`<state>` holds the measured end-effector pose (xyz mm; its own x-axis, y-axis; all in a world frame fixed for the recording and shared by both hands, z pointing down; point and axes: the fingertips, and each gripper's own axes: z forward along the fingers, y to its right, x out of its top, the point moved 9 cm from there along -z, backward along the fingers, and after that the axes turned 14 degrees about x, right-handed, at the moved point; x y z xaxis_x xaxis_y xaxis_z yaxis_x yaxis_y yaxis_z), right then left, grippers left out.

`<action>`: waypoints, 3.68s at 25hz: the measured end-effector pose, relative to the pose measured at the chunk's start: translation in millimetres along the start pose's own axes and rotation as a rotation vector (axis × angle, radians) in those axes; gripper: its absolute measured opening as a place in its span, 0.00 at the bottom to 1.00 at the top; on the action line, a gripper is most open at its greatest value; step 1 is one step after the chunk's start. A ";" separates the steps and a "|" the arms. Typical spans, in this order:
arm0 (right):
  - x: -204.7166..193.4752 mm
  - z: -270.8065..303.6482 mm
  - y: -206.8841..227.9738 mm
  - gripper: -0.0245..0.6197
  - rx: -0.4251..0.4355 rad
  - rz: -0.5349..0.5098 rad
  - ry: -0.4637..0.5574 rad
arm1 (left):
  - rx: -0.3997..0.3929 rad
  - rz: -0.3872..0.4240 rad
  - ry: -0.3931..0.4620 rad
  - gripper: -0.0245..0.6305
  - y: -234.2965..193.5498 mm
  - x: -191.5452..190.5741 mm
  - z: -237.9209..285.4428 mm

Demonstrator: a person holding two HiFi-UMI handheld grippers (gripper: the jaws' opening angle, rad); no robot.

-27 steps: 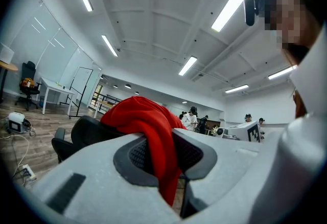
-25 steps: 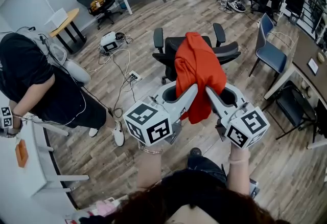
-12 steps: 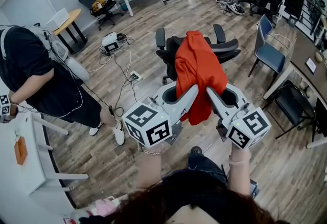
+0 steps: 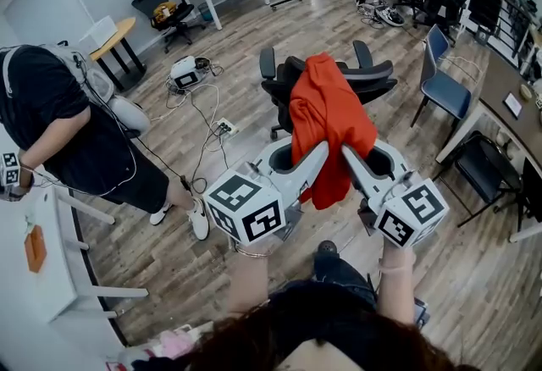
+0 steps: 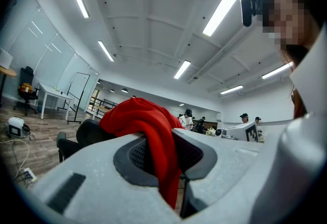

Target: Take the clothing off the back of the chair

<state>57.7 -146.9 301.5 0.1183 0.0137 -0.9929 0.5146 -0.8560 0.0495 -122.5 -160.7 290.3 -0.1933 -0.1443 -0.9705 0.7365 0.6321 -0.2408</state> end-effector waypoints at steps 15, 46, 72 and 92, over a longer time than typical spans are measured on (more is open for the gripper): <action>-8.1 -14.1 -27.4 0.15 -0.005 0.015 -0.028 | 0.018 -0.033 -0.017 0.16 15.2 -13.8 -26.8; -7.0 -78.7 -113.1 0.15 -0.023 0.002 -0.050 | 0.009 0.032 -0.005 0.16 89.4 -34.2 -98.9; 28.3 -180.4 -130.2 0.15 0.035 -0.003 -0.054 | 0.072 0.042 0.011 0.16 205.5 -37.8 -105.7; 30.0 -194.3 -127.9 0.15 0.029 -0.013 -0.053 | 0.051 0.047 0.007 0.16 216.7 -40.4 -99.9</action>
<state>160.5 63.4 286.5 0.0662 -0.0015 -0.9978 0.4906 -0.8708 0.0338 -19.8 58.1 278.9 -0.1619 -0.1101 -0.9806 0.7767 0.5988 -0.1955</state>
